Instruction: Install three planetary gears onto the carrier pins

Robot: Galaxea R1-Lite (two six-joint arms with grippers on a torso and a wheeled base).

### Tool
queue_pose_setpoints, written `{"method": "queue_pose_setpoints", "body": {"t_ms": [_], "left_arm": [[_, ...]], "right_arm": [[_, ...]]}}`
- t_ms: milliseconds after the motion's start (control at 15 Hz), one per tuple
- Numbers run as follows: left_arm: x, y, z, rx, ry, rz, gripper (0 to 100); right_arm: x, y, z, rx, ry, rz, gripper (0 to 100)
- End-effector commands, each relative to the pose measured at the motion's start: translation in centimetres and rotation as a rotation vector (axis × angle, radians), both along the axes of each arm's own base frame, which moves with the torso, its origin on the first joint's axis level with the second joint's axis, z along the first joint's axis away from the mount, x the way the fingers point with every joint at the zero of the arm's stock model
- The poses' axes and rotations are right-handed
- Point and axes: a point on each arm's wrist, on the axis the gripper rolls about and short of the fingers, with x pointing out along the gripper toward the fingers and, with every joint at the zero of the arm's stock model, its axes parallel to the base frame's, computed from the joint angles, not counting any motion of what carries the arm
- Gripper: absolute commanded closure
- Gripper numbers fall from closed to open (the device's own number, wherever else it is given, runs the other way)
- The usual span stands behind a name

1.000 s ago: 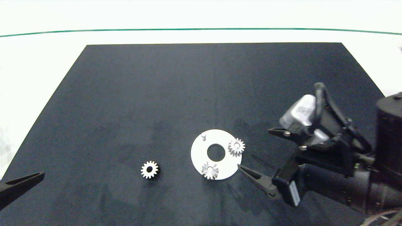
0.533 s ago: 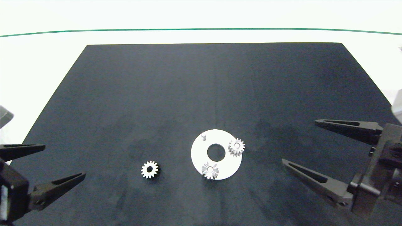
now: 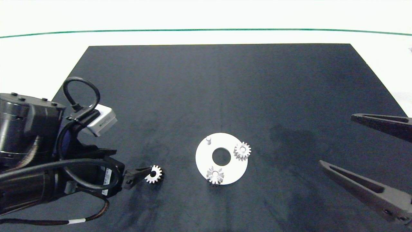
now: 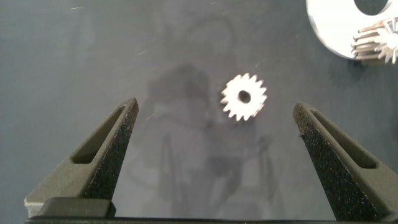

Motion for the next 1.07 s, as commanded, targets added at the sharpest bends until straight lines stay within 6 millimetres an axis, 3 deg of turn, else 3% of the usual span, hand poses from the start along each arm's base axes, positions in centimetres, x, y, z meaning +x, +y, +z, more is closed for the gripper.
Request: {"method": "queue_pose_setpoints", "body": {"t_ms": [67, 333, 667, 1067], "left_arm": [[1.1, -1.0, -2.5, 0.029, 0.048, -0.014, 0], [0.9, -0.8, -5.5, 0.027, 0.036, -0.015, 0], [1.0, -1.0, -5.6, 0.029, 0.035, -0.020, 0], [1.4, -3.3, -6.3, 0.063, -0.002, -0.047, 0]], "right_arm": [[-0.1, 0.0, 0.1, 0.003, -0.004, 0.002, 0], [0.1, 0.2, -0.2, -0.009, 0.005, 0.003, 0], [0.1, 0.3, -0.3, -0.011, 0.007, 0.005, 0], [0.0, 0.1, -0.1, -0.005, 0.002, 0.005, 0]]}}
